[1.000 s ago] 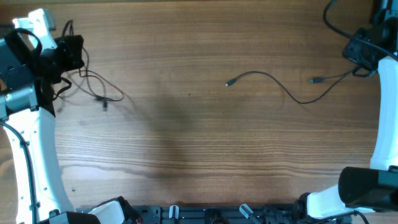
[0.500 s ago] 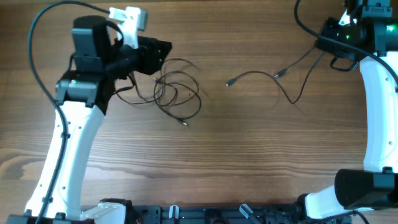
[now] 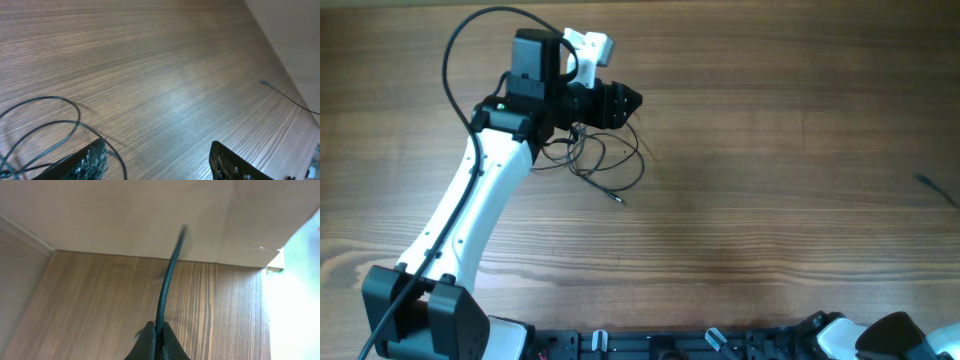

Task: Untangle cables

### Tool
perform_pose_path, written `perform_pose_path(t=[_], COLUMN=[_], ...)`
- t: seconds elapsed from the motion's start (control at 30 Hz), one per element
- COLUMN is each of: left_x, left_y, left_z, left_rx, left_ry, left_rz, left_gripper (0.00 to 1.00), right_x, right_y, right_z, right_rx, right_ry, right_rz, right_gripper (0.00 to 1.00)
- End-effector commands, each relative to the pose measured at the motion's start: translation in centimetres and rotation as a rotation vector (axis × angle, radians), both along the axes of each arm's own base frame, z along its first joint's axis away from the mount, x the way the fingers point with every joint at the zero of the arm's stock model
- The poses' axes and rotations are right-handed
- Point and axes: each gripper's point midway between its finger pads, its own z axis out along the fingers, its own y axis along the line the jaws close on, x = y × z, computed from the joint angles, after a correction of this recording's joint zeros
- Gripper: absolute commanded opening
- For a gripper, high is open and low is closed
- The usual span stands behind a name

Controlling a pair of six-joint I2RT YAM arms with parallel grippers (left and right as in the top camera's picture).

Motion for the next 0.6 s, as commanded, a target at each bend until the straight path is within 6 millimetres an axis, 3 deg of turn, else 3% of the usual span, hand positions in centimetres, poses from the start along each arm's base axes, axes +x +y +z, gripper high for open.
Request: perform_pose_path(t=[0.0,0.1,0.27,0.37,0.47,0.57], left_x=[-0.8,-2.2,-2.1,-2.1,-2.3,-2.1], left_y=[-1.3,-1.8,-1.9,-1.9,-1.9,-1.9], left_z=[-0.5,-1.3,-1.2,-1.3,-1.4,-1.3], left_rx=[0.006,0.026,0.023,0.023,0.026,0.023], left_ry=[0.016,0.068,0.062,0.064,0.072,0.063], left_rz=[-0.038,-0.062,-0.062,-0.062,-0.062,-0.063], left_gripper=[0.68,0.69,0.68,0.67,0.65,0.65], right_x=[1.3,2.8,4.6,3.8,3.8,3.2], right_y=[-0.4,-2.0,-5.8,-7.6,-8.0,-8.5], right_z=[-0.8,-3.9,-10.7,-13.6,-15.6,-18.9], right_rx=[0.065,0.149,0.285,0.308,0.352,0.371], right_ry=[-0.062,-0.04,0.024,0.093,0.099,0.148], right_rz=[0.048,0.035,-0.058,-0.165,-0.226,-0.266], right_gripper=[0.04,0.04,0.04,0.04,0.04,0.04])
